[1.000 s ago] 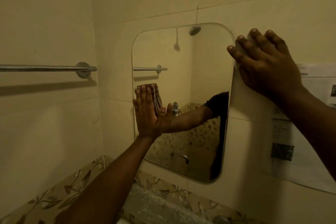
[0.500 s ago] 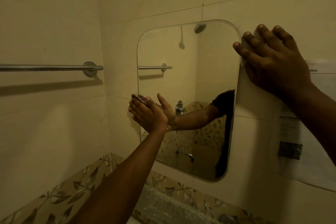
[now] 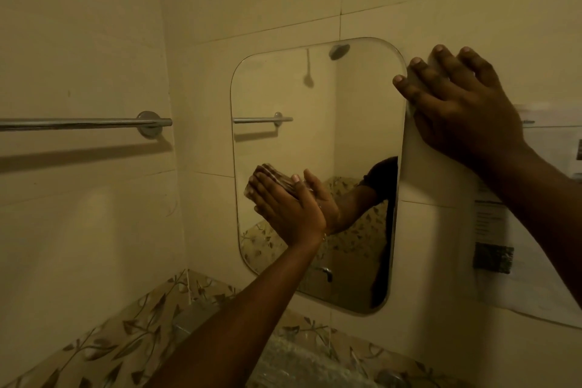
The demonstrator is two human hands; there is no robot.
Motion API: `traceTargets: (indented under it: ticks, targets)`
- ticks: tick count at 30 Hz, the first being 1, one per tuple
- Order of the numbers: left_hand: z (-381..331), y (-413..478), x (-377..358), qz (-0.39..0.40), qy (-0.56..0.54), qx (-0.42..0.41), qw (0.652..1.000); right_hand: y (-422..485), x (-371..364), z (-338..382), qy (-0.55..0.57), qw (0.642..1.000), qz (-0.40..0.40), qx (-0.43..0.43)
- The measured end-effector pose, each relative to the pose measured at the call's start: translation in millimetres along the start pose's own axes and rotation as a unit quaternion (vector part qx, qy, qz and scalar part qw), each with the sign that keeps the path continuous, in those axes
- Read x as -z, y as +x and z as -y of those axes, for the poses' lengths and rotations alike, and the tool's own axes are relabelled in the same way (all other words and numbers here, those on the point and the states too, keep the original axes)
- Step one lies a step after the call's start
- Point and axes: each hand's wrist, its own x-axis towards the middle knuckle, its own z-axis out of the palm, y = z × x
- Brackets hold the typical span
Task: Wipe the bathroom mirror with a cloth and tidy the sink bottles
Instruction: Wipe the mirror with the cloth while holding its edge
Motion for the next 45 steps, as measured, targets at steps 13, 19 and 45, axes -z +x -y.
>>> traceTargets:
  ticks: [13, 19, 45]
  targets:
    - [-12, -62, -13, 0.055, 0.064, -0.338, 0.937, 0, 2, -2, 0.003, 1.000, 0.014, -0.004]
    - [-3, -78, -18, 0.096, 0.116, -0.516, 0.843, -1, 2, 0, -0.006, 1.000, 0.007, -0.003]
    - [99, 22, 31, 0.198, 0.156, -0.743, 0.620, 0, 2, 0, -0.017, 1.000, 0.005, -0.004]
